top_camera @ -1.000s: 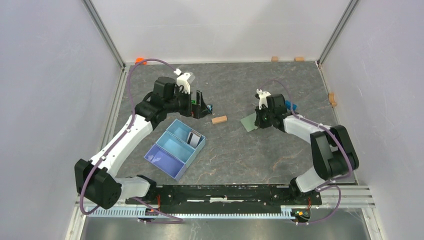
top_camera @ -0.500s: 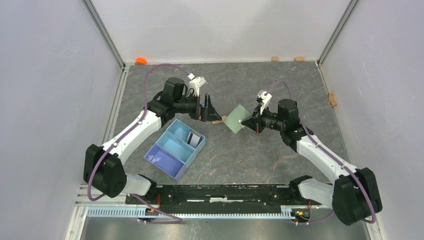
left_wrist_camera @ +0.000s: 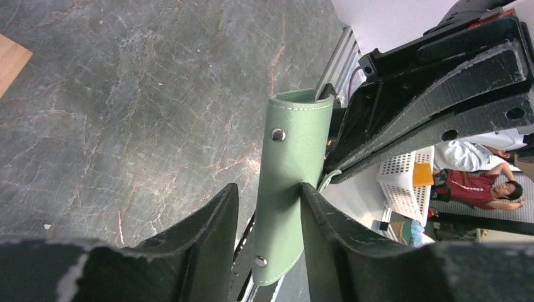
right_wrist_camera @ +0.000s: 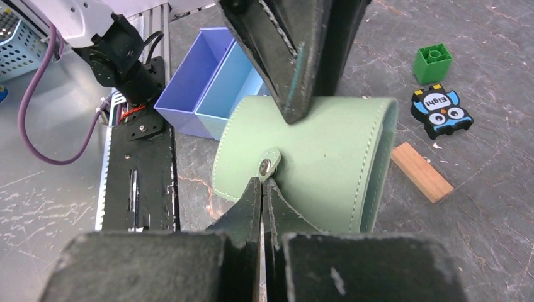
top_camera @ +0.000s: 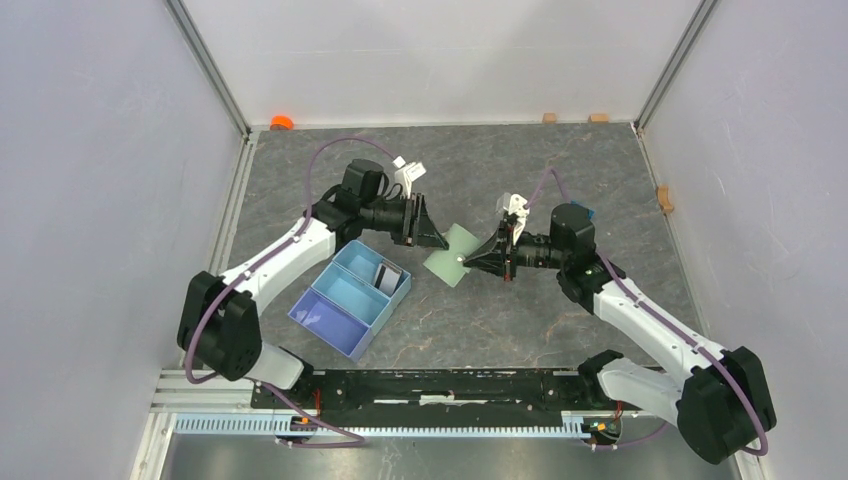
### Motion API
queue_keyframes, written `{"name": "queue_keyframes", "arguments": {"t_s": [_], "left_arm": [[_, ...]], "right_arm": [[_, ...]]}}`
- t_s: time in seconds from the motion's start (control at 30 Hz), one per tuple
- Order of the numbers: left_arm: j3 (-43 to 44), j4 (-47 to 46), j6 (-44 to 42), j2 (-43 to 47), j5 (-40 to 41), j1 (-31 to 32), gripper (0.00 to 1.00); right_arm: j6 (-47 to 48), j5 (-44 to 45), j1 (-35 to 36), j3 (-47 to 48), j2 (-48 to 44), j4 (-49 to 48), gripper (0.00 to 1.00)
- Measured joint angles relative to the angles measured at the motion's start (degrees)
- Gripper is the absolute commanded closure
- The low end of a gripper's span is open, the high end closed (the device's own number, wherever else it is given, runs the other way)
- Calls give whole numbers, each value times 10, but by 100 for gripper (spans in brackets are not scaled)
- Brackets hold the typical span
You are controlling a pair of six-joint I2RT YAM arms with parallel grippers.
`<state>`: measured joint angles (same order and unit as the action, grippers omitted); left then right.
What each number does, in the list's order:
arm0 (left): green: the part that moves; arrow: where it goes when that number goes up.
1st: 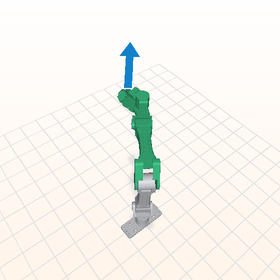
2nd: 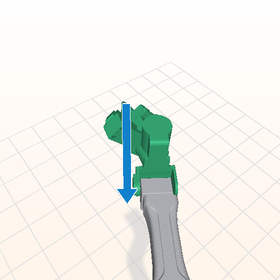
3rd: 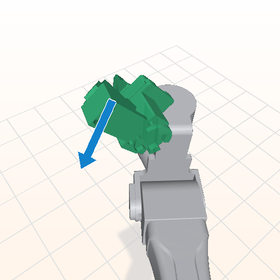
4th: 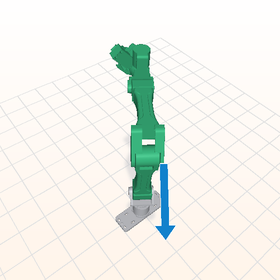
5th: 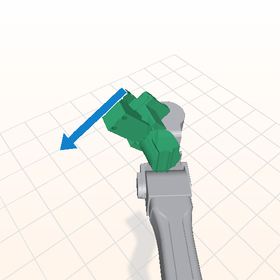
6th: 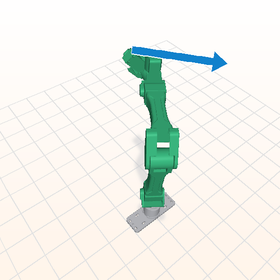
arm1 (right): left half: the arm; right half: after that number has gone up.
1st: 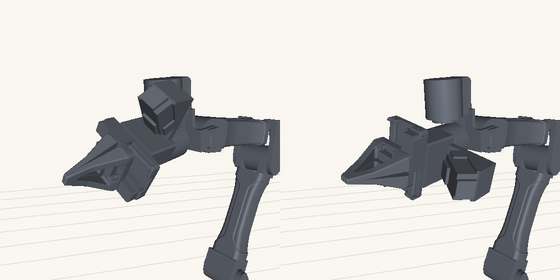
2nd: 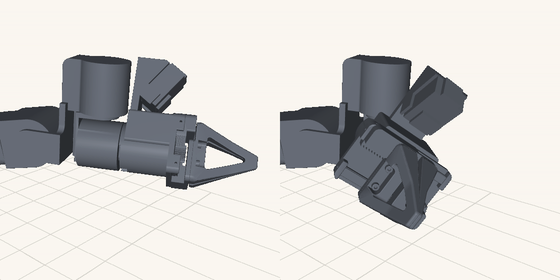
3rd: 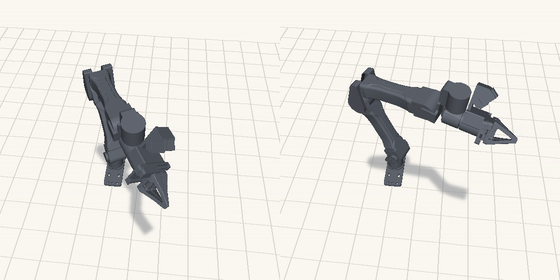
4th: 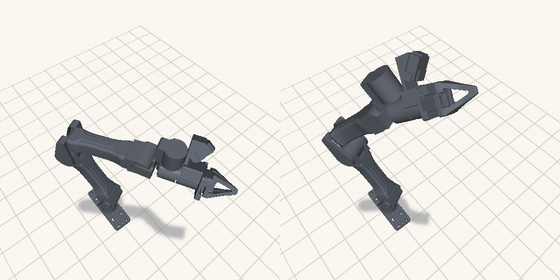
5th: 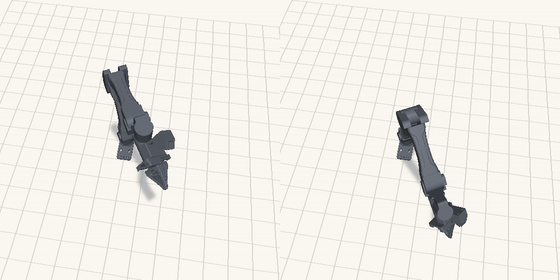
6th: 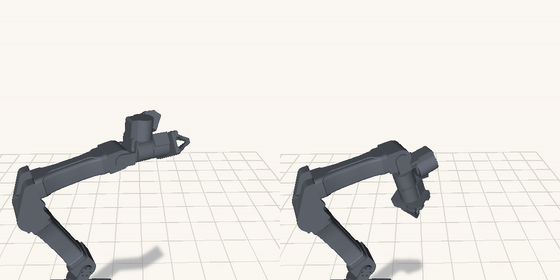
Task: Put the credit cards into the card holder
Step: Open the card holder at the center of the board.
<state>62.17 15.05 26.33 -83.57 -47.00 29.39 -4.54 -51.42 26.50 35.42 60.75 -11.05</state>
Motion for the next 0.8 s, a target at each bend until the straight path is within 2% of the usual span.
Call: {"name": "queue_keyframes", "arguments": {"t_s": [0.03, 0.1, 0.2, 0.27, 0.8], "left_arm": [[0, -2, 1, -3, -3, 1, 56], [0, -4, 4, -10, -11, 4, 67], [0, -11, 16, -19, -24, 10, 90], [0, -22, 27, -22, -36, 12, 98], [-7, -28, 41, -27, -57, 16, 98]], "right_arm": [[2, -1, 2, 0, 0, 0, 100], [5, -4, 6, 0, 0, 4, 100], [12, -7, 9, 0, -1, 16, 100], [17, -7, 10, 0, -1, 26, 100], [81, -23, 51, 30, -9, 91, 100]]}}
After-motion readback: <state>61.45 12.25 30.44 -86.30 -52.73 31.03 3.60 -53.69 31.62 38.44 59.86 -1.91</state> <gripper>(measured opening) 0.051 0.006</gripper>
